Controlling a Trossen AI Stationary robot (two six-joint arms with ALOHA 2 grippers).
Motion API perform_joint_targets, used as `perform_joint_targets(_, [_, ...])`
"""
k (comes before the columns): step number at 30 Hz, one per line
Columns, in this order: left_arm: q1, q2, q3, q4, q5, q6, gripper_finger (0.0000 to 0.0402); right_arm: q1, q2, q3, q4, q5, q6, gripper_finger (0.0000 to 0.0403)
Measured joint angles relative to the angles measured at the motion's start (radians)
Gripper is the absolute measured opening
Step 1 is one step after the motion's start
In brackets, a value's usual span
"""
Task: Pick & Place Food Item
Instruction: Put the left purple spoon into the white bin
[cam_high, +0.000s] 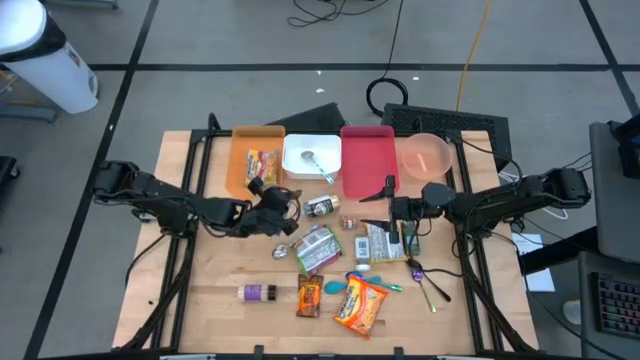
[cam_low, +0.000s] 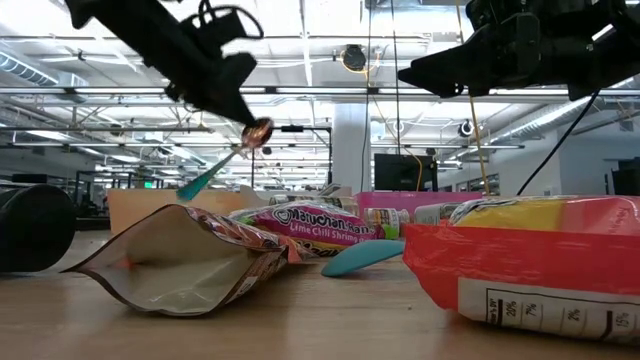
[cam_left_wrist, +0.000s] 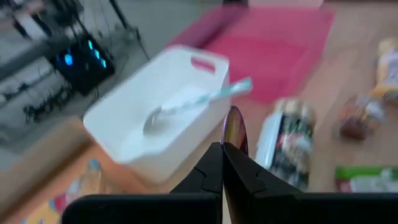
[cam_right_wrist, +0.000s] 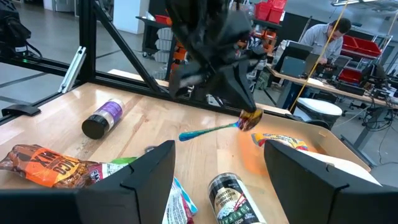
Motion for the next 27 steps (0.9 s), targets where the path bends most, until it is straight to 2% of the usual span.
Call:
perform_joint_targets(8, [-0.069, 0.000, 0.001, 0.339, -0.099, 0.286, 0.0000, 0.000, 0.000, 0.000, 0.008, 0.000, 0.007, 0.0242])
perform_joint_targets(12, [-0.087, 0.000, 0.001, 0.520, -0.106, 0.436, 0.0000, 0.000, 0.002, 0.000, 0.026, -0.030, 0.022, 0.0242])
perform_joint_targets(17, [-0.087, 0.000, 0.002, 0.668, -0.022, 0.564, 0.0000, 0.000, 0.073, 0.001, 0.136, -0.133, 0.110, 0.0242])
perform_joint_targets(24, [-0.058, 0.000, 0.002, 0.783, 0.099, 0.628, 0.0000, 0.000, 0.297, 0.008, 0.439, -0.135, 0.235, 0.0242])
perform_joint_targets(27, [-0.044, 0.004, 0.002, 0.812, 0.137, 0.638, 0.0000, 0.000, 0.393, 0.046, 0.511, -0.138, 0.292, 0.0242])
